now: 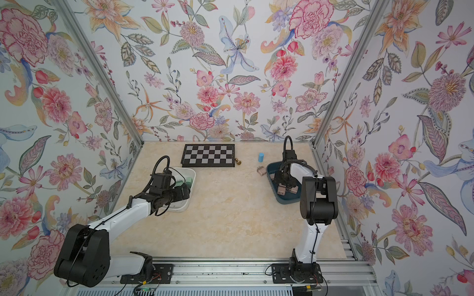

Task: Place the plugs by color into the storage box
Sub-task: Place the plug in the storage box, then move the storage box to the center of the board.

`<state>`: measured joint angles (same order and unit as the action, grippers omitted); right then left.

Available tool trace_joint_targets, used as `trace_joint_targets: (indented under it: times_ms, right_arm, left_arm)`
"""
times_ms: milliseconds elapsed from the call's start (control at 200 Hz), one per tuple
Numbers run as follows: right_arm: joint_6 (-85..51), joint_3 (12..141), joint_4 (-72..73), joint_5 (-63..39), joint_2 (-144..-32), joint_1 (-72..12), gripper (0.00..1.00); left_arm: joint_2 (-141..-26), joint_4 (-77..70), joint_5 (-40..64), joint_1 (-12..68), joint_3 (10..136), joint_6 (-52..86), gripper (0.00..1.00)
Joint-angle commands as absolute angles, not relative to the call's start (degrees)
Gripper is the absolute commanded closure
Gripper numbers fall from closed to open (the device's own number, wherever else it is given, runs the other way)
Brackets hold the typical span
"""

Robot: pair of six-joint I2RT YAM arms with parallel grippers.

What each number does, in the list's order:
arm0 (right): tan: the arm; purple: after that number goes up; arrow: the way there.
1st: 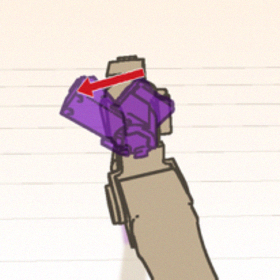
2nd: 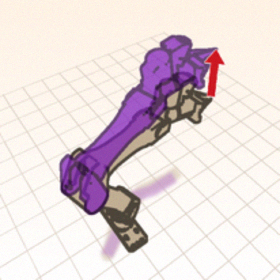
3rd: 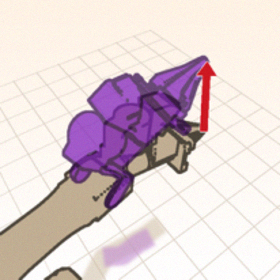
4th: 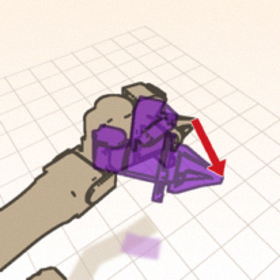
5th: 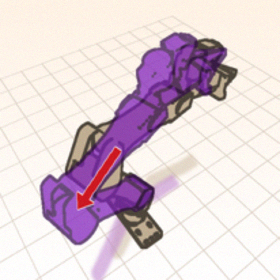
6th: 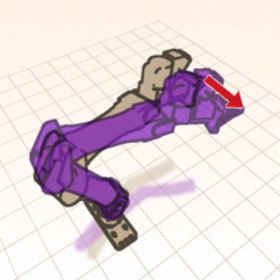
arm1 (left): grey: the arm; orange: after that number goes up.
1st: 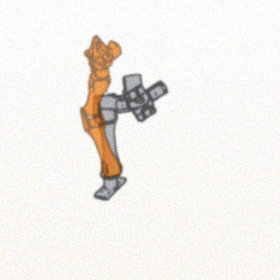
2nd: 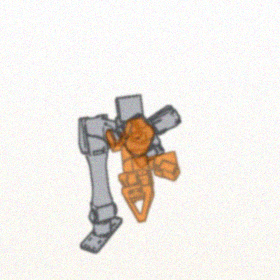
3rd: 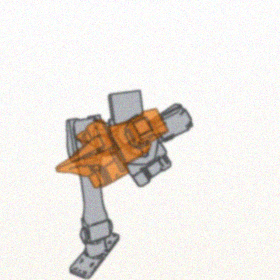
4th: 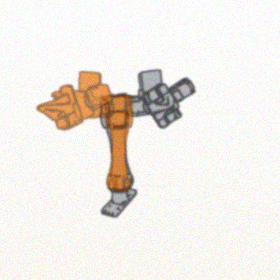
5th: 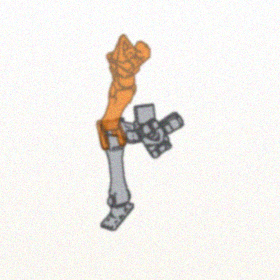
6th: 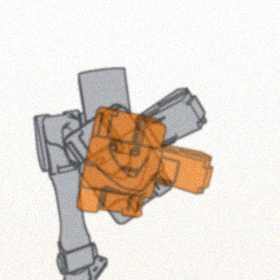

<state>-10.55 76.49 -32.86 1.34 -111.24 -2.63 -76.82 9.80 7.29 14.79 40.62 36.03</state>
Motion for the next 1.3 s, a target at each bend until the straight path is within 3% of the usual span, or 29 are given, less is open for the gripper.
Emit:
trace_joint_targets:
  times_ms: [0,240,490,746,1031,1291]
  right_arm:
    - [-9.5,75.3,-34.3,4.2,-107.1,-4.9,0.07]
    - [-8.0,82.3,-34.1,6.8,-100.3,-13.5,0.05]
    - [-8.0,93.8,-33.4,0.5,-112.7,-19.4,0.06]
    - [-11.3,98.5,-33.3,-1.9,-122.8,-18.5,0.07]
    - [-9.1,92.6,-30.0,-0.6,-121.1,-14.0,0.06]
    - [-3.5,96.2,-28.0,-1.2,-125.3,-13.8,0.04]
  left_arm:
    - [-76.1,10.7,6.7,15.2,40.9,36.7,0.01]
    - [-76.9,10.5,6.8,15.2,41.8,36.7,0.0]
    - [-77.3,9.7,7.0,15.2,40.8,36.8,0.01]
    - [-76.7,10.2,6.5,15.1,40.1,36.4,0.01]
    - [-78.3,9.0,7.1,15.1,40.4,36.4,0.0]
    - [-79.2,8.8,7.3,15.2,40.9,36.4,0.01]
